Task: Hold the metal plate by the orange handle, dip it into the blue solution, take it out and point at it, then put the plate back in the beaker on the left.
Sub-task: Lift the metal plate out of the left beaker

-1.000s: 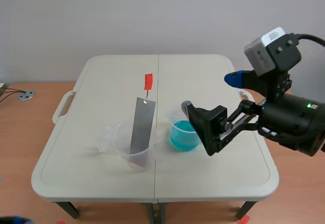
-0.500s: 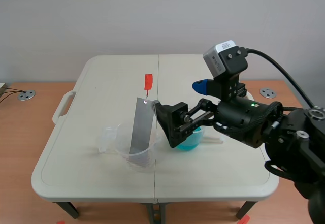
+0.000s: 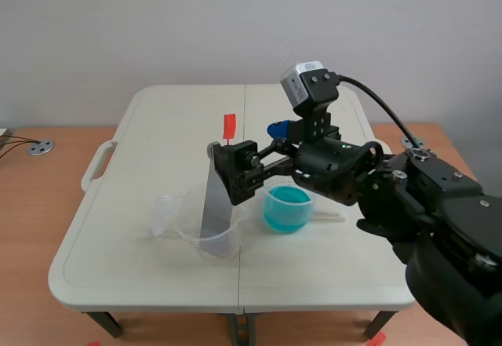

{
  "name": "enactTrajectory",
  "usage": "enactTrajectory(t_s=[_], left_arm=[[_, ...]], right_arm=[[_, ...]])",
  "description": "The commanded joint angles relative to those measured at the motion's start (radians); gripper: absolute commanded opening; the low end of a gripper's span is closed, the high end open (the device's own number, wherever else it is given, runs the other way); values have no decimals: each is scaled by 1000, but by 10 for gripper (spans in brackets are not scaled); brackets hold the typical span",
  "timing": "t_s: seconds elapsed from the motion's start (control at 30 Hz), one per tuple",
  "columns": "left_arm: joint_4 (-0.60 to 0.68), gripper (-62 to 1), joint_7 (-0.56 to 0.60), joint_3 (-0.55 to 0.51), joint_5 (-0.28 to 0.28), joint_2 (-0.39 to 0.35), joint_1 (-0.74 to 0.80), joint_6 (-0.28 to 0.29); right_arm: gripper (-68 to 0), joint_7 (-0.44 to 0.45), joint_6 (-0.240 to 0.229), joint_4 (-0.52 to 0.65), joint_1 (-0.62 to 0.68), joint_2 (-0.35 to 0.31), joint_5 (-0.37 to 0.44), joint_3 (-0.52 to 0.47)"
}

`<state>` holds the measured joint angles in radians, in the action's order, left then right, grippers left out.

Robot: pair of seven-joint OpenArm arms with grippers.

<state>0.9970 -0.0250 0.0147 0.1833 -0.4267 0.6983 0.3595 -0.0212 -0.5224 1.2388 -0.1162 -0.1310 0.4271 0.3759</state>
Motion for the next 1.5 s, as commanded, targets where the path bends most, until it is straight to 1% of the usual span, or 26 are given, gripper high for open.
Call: enactTrajectory(t_s=[0.0, 0.3, 0.37, 0.47, 0.53, 0.7, 0.73, 0.83, 1.03, 1.17, 1.37, 1.47], left_arm=[[23, -582, 5, -1, 6, 0, 13, 2], [23, -582, 5, -1, 6, 0, 13, 2], [23, -582, 5, -1, 6, 0, 13, 2], [23, -582, 6, -1, 6, 0, 13, 2], [23, -582, 6, -1, 6, 0, 13, 2], [23, -582, 6, -1, 6, 0, 13, 2], [23, -582, 6, -1, 6, 0, 13, 2], [23, -582, 6, -1, 6, 0, 13, 2], [23, -582, 6, -1, 6, 0, 13, 2], [23, -582, 6, -1, 6, 0, 13, 2], [23, -582, 6, -1, 6, 0, 13, 2], [23, -582, 6, -1, 6, 0, 13, 2]], right_arm=[[-12, 16, -16, -2, -37, 15, 12, 5], [-12, 16, -25, -108, -118, 58, 39, 31], [-12, 18, -29, -132, -132, 66, 56, 31], [-12, 20, -31, -164, -153, 79, 56, 31], [-12, 19, -48, -180, -165, 88, 56, 31], [-13, 19, -48, -187, -169, 93, 57, 31], [-27, 19, -48, -187, -169, 92, 57, 31], [-99, 10, -48, -187, -169, 92, 57, 31], [-163, 0, -50, -187, -169, 92, 57, 31], [-242, 0, -51, -187, -169, 92, 57, 31], [-330, 1, -56, -187, -169, 92, 56, 31], [-398, 1, -90, -187, -169, 92, 56, 31]])
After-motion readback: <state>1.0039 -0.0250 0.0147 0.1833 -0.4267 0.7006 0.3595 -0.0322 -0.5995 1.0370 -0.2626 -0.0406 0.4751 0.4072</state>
